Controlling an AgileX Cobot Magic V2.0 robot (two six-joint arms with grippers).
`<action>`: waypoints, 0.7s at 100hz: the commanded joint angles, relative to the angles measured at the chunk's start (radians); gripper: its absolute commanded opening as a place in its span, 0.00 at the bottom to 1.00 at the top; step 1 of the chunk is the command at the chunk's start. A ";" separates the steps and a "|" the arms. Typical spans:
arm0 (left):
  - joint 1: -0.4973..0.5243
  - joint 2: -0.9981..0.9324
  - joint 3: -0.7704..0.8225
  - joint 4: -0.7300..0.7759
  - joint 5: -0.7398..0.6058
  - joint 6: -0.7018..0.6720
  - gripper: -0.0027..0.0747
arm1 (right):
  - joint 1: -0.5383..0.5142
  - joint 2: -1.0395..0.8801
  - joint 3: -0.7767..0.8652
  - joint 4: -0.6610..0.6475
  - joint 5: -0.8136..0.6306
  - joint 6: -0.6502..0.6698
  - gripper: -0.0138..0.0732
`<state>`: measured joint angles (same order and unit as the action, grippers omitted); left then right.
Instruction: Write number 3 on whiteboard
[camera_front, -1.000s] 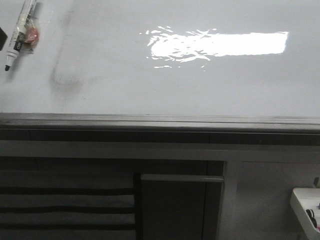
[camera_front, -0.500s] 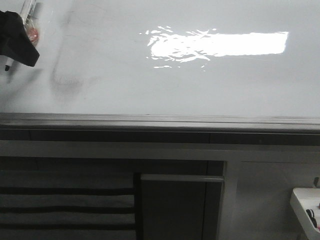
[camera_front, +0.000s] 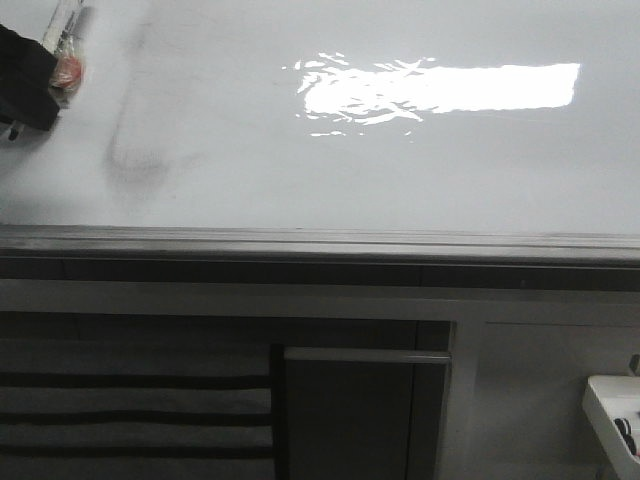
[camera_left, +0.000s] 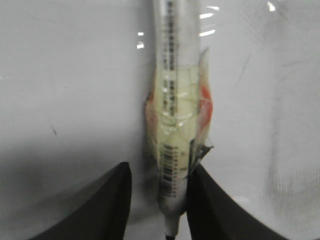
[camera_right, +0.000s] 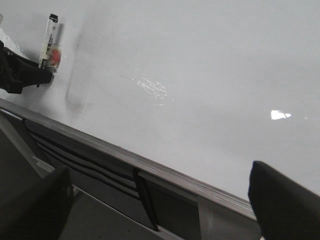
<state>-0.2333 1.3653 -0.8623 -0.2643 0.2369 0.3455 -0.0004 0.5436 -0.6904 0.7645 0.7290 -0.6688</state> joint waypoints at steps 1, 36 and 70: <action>-0.008 -0.011 -0.031 -0.007 -0.099 0.001 0.25 | -0.008 0.011 -0.036 0.041 -0.058 -0.012 0.89; -0.040 -0.020 -0.031 -0.007 -0.091 0.001 0.16 | -0.008 0.011 -0.036 0.041 -0.066 -0.012 0.89; -0.082 -0.026 -0.031 0.011 -0.091 0.001 0.08 | -0.008 0.011 -0.036 0.041 -0.066 -0.012 0.89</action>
<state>-0.3069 1.3674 -0.8623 -0.2509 0.2138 0.3455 -0.0004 0.5436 -0.6904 0.7645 0.7258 -0.6688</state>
